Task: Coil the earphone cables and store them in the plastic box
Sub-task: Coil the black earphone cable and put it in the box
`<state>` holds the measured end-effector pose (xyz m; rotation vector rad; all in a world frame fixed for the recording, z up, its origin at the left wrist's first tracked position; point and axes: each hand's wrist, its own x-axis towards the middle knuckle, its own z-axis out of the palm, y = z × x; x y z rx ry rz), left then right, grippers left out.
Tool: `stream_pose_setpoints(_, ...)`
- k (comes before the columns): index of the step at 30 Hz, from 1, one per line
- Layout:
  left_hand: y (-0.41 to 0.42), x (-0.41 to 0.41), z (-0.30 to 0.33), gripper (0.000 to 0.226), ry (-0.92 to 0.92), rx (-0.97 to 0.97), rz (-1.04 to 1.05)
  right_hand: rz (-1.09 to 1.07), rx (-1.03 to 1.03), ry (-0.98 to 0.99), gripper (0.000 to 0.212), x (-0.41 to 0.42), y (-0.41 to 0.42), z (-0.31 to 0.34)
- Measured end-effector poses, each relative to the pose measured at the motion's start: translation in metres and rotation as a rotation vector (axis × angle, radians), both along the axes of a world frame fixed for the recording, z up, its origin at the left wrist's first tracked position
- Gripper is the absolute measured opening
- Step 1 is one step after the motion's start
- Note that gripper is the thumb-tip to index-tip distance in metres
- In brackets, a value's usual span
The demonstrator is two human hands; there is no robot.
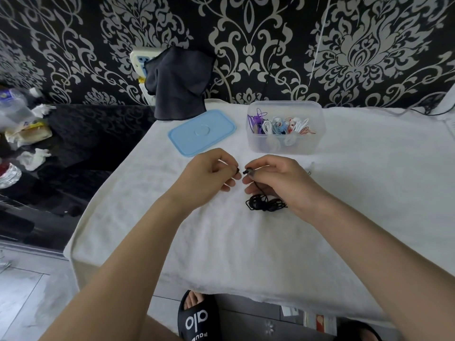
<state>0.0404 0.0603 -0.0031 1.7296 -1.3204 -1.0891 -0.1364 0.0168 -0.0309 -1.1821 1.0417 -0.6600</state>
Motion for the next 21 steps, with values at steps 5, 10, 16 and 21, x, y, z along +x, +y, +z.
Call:
stream_pose_setpoints(5, -0.01, -0.011, 0.0, 0.012, 0.076, -0.007, 0.026, -0.119, 0.04, -0.17, 0.012, -0.001, -0.002, 0.002)
stream_pose_setpoints(10, -0.015, -0.017, 0.0, 0.016, 0.104, -0.017, 0.052, -0.145, 0.037, -0.196, 0.013, -0.001, -0.002, 0.005)
stream_pose_setpoints(16, -0.019, -0.021, 0.002, 0.013, 0.163, -0.002, 0.088, -0.178, 0.029, -0.217, 0.012, -0.004, -0.002, 0.01)
stream_pose_setpoints(21, -0.02, -0.021, 0.003, 0.012, 0.231, 0.026, 0.119, -0.209, 0.046, -0.263, 0.011, -0.007, -0.004, 0.014)
